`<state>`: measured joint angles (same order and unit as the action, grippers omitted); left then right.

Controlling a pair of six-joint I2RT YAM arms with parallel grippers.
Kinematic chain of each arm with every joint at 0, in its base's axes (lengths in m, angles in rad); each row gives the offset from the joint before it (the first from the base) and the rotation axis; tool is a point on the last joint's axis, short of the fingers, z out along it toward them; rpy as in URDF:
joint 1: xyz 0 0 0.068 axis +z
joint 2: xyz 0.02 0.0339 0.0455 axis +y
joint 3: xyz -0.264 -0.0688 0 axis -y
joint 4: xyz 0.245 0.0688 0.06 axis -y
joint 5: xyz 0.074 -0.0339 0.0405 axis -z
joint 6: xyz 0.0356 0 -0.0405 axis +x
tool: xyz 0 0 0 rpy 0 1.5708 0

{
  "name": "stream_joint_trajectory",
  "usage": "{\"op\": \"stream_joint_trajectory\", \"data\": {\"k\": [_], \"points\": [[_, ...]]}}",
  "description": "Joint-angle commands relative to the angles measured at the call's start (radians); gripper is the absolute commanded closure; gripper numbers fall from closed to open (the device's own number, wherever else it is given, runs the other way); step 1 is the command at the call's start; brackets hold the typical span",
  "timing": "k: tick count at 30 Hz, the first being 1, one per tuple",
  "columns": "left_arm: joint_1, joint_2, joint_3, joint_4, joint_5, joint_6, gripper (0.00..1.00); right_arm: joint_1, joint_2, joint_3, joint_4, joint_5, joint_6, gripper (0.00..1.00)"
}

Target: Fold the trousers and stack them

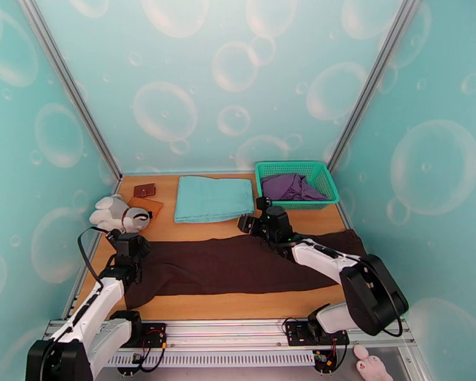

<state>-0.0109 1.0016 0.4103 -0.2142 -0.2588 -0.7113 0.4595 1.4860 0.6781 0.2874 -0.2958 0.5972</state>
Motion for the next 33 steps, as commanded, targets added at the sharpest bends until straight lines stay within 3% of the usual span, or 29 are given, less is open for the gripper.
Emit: {"op": "stream_joint_trajectory", "data": {"k": [1,8,15,23,26,33], "points": [[0.059,0.057,0.020,0.005,0.105,-0.020,0.41,0.006,0.009,-0.083,0.169,-0.015,-0.054,0.39],[0.105,0.218,0.110,-0.054,0.013,-0.008,0.46,0.032,-0.019,-0.109,0.202,0.062,-0.150,0.39],[0.187,0.266,0.144,-0.099,-0.004,0.023,0.48,0.044,0.039,-0.103,0.266,-0.055,-0.138,0.38],[0.273,0.252,0.136,-0.093,0.042,0.096,0.48,0.044,0.187,-0.020,0.195,-0.210,-0.139,0.38],[0.311,0.293,0.136,-0.051,0.107,0.120,0.49,0.044,0.223,-0.016,0.221,-0.273,-0.129,0.38],[0.319,0.351,0.138,0.024,0.167,0.142,0.53,0.050,0.257,-0.011,0.229,-0.297,-0.132,0.38]]}}
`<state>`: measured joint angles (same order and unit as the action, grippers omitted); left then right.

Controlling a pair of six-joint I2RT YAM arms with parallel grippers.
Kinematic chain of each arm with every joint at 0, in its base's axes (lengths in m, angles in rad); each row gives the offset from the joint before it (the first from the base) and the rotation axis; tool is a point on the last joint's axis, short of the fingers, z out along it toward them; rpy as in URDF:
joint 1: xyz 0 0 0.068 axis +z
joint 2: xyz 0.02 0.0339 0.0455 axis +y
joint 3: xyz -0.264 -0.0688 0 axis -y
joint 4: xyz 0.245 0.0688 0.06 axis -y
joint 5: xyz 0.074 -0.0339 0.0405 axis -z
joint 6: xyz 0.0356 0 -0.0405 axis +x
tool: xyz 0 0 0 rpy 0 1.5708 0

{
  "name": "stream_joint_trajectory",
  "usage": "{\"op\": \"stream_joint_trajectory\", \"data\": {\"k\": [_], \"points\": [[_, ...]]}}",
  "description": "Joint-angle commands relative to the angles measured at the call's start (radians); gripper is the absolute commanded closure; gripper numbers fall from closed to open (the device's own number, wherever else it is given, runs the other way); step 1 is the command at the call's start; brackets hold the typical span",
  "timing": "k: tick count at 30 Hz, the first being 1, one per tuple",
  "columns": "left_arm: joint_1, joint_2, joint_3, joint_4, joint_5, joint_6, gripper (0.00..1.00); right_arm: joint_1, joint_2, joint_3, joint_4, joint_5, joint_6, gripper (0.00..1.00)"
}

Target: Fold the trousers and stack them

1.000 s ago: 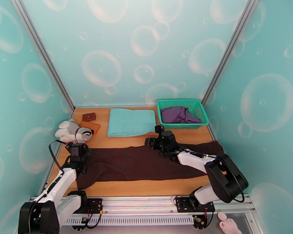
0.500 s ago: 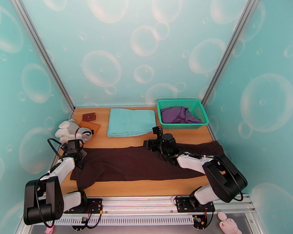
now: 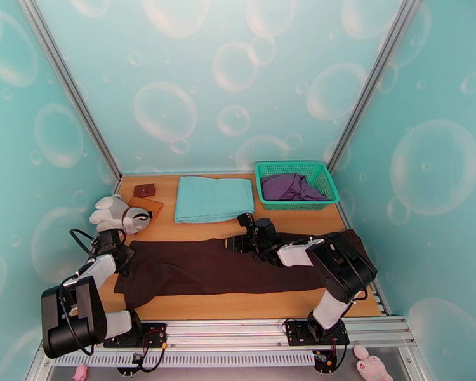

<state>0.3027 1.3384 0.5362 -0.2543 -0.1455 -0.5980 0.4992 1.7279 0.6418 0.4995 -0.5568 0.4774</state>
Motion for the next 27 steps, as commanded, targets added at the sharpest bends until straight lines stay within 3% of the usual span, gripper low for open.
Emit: {"op": "stream_joint_trajectory", "data": {"k": [1,10,17,19,25,27], "points": [[0.006,0.016,0.011,0.066,0.053,0.030,0.54,0.013,0.016,0.027,0.011,-0.033,-0.016,0.38],[0.007,-0.014,0.008,0.043,0.006,0.027,0.71,0.013,0.043,0.036,0.030,-0.074,0.007,0.37],[0.007,0.007,0.009,0.044,0.020,0.026,0.75,0.012,0.061,0.039,0.046,-0.096,0.024,0.37],[0.006,-0.002,0.009,0.039,0.018,0.026,0.85,0.012,0.061,0.039,0.048,-0.098,0.026,0.37],[0.006,-0.051,0.000,0.026,0.009,0.025,1.00,0.012,0.062,0.038,0.055,-0.110,0.035,0.37],[0.008,-0.072,-0.003,0.021,0.017,0.023,1.00,0.012,0.063,0.038,0.059,-0.112,0.039,0.37]]}}
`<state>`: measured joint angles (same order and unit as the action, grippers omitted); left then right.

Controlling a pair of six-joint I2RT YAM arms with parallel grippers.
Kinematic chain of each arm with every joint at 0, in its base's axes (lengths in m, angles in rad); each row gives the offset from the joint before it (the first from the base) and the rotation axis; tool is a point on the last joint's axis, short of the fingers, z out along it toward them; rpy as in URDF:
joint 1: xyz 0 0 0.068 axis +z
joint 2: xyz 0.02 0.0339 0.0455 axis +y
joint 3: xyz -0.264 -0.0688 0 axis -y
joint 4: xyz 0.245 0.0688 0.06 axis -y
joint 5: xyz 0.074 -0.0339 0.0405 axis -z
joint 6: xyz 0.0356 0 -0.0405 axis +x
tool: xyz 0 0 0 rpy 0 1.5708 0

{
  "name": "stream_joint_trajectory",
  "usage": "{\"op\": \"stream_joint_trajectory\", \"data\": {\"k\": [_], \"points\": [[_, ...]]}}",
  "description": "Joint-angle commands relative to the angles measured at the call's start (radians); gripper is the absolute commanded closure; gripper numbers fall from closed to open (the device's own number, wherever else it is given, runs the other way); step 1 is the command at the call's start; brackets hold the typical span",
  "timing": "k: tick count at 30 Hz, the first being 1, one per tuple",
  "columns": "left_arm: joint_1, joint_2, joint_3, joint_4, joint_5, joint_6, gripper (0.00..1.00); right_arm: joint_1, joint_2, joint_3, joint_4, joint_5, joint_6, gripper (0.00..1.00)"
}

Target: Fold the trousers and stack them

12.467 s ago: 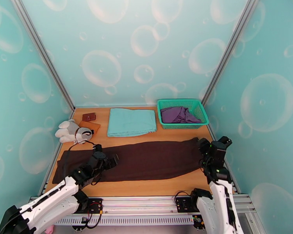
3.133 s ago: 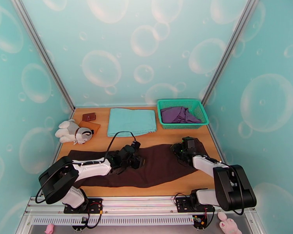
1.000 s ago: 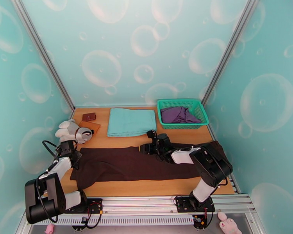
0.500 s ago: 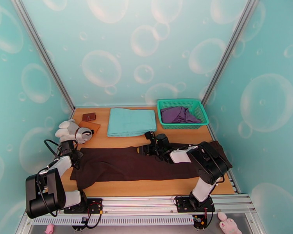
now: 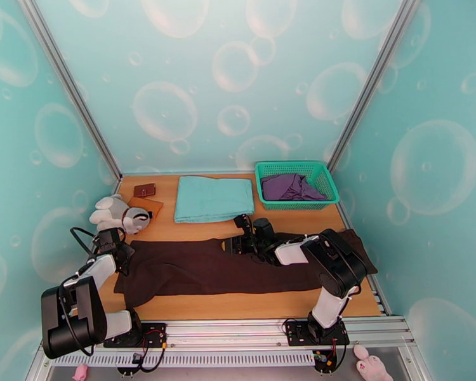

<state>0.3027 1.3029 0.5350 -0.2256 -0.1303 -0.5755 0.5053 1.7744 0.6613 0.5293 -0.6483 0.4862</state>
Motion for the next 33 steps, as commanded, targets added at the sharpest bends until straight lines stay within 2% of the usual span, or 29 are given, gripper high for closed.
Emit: {"op": "stream_joint_trajectory", "data": {"k": [1,9,19,26,33], "points": [[0.008,-0.050,-0.004,-0.012,0.007,-0.001,1.00,0.007,0.016,0.018,0.029,-0.022,0.032,0.37],[0.007,-0.166,-0.005,-0.048,0.064,-0.009,1.00,0.007,0.019,0.020,0.027,-0.021,0.033,0.36],[0.007,-0.372,0.032,-0.132,0.020,-0.001,1.00,0.007,0.083,0.067,-0.103,0.062,0.040,0.36],[0.005,-0.272,0.055,0.015,0.073,0.016,1.00,0.008,0.112,0.073,-0.101,0.073,0.058,0.37],[0.005,-0.135,0.077,0.154,0.063,0.019,1.00,0.011,0.087,0.067,-0.109,0.091,0.045,0.37]]}}
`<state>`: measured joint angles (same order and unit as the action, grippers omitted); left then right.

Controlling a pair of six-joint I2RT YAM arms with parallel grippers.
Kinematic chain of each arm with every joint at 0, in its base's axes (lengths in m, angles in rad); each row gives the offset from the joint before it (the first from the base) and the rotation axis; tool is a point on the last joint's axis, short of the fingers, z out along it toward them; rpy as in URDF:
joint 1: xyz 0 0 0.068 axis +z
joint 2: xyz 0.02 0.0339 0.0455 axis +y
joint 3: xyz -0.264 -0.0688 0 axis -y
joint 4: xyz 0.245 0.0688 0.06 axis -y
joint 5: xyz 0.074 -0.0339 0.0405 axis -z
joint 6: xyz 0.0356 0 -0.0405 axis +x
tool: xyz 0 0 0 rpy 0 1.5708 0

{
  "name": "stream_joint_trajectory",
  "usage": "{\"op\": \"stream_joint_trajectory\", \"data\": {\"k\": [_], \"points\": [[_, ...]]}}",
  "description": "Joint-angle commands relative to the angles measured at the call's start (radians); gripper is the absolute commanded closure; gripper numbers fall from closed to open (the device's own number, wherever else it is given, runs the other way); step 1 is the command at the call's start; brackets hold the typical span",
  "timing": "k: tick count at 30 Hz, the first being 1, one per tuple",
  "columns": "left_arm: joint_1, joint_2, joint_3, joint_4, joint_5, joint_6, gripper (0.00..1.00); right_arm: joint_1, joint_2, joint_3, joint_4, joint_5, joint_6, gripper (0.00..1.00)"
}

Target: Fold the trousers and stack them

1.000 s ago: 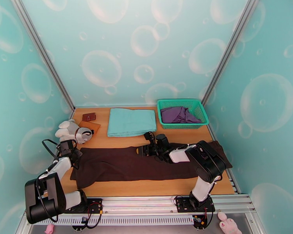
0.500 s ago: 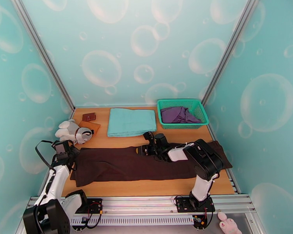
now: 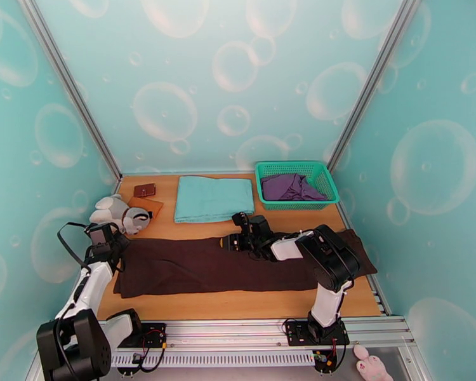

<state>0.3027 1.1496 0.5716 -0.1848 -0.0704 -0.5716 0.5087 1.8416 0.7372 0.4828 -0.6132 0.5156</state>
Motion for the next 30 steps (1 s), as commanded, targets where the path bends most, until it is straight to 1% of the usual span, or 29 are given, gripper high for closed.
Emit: {"op": "stream_joint_trajectory", "data": {"k": [1,2,3,5,6,7,9,10,12,14,17,19,21,24,26,27,30], "points": [[0.004,0.024,0.043,0.123,-0.013,0.011,0.96,0.008,0.012,-0.010,-0.065,0.060,0.012,0.37],[0.002,0.027,0.048,0.121,-0.033,0.007,0.88,0.009,0.004,-0.014,-0.063,0.062,0.011,0.37],[-0.003,0.027,0.053,0.113,-0.054,0.012,0.84,0.009,-0.011,-0.021,-0.058,0.070,0.007,0.37],[-0.022,0.008,0.051,0.103,-0.106,0.033,0.82,0.016,-0.056,-0.040,-0.050,0.103,-0.012,0.36],[-0.037,-0.016,0.045,0.093,-0.140,0.039,0.78,0.022,-0.085,-0.050,-0.050,0.130,-0.031,0.36],[-0.049,-0.042,0.040,0.078,-0.163,0.040,0.71,0.032,-0.117,-0.060,-0.049,0.160,-0.054,0.36],[-0.072,-0.097,0.023,0.037,-0.182,0.017,0.60,0.061,-0.179,-0.077,-0.045,0.209,-0.108,0.34],[-0.083,-0.123,0.011,0.007,-0.181,-0.003,0.59,0.084,-0.214,-0.083,-0.043,0.229,-0.142,0.33],[-0.088,-0.152,-0.017,-0.047,-0.140,-0.045,0.57,0.135,-0.259,-0.083,-0.048,0.242,-0.225,0.32],[-0.088,-0.155,-0.050,-0.072,-0.061,-0.071,0.56,0.197,-0.288,-0.075,-0.061,0.261,-0.301,0.31],[-0.086,-0.109,-0.097,-0.078,0.081,-0.119,0.52,0.296,-0.310,-0.068,-0.052,0.228,-0.415,0.31],[-0.087,-0.065,-0.110,-0.080,0.176,-0.135,0.48,0.357,-0.301,-0.055,-0.054,0.211,-0.474,0.31],[-0.094,-0.046,-0.121,-0.091,0.202,-0.160,0.47,0.419,-0.274,-0.027,-0.081,0.229,-0.523,0.32],[-0.100,-0.068,-0.145,-0.103,0.147,-0.205,0.45,0.520,-0.212,0.030,-0.127,0.333,-0.583,0.33],[-0.101,-0.090,-0.162,-0.104,0.108,-0.237,0.42,0.567,-0.166,0.067,-0.134,0.380,-0.590,0.35],[-0.100,-0.096,-0.166,-0.103,0.095,-0.248,0.40,0.587,-0.142,0.089,-0.138,0.394,-0.593,0.37],[-0.096,-0.080,-0.168,-0.089,0.073,-0.256,0.30,0.646,-0.071,0.152,-0.155,0.475,-0.605,0.52]]}}
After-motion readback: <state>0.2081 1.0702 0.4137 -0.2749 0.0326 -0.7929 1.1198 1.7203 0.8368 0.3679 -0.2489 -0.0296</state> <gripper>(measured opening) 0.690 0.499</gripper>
